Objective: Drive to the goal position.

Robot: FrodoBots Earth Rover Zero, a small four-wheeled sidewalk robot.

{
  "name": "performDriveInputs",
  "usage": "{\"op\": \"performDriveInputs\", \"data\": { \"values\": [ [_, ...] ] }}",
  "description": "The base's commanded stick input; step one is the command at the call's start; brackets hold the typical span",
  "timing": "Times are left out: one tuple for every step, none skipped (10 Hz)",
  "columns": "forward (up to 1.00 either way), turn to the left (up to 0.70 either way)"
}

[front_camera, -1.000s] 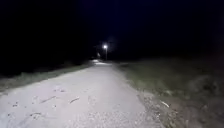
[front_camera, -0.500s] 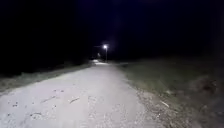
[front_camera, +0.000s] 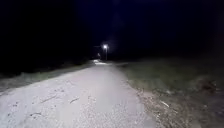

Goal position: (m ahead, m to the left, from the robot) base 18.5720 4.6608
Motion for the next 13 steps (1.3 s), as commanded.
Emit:
{"op": "performDriveInputs", "data": {
  "values": [
    [0.04, 0.0],
    [0.01, 0.0],
    [0.0, 0.0],
    [0.0, 0.0],
    [0.0, 0.0],
    [0.03, 0.0],
    [0.0, 0.0],
    [0.0, 0.0],
    [0.0, 0.0],
    [0.0, 0.0],
    [0.0, 0.0],
    [0.0, 0.0],
    [0.0, 0.0]
  ]
}}
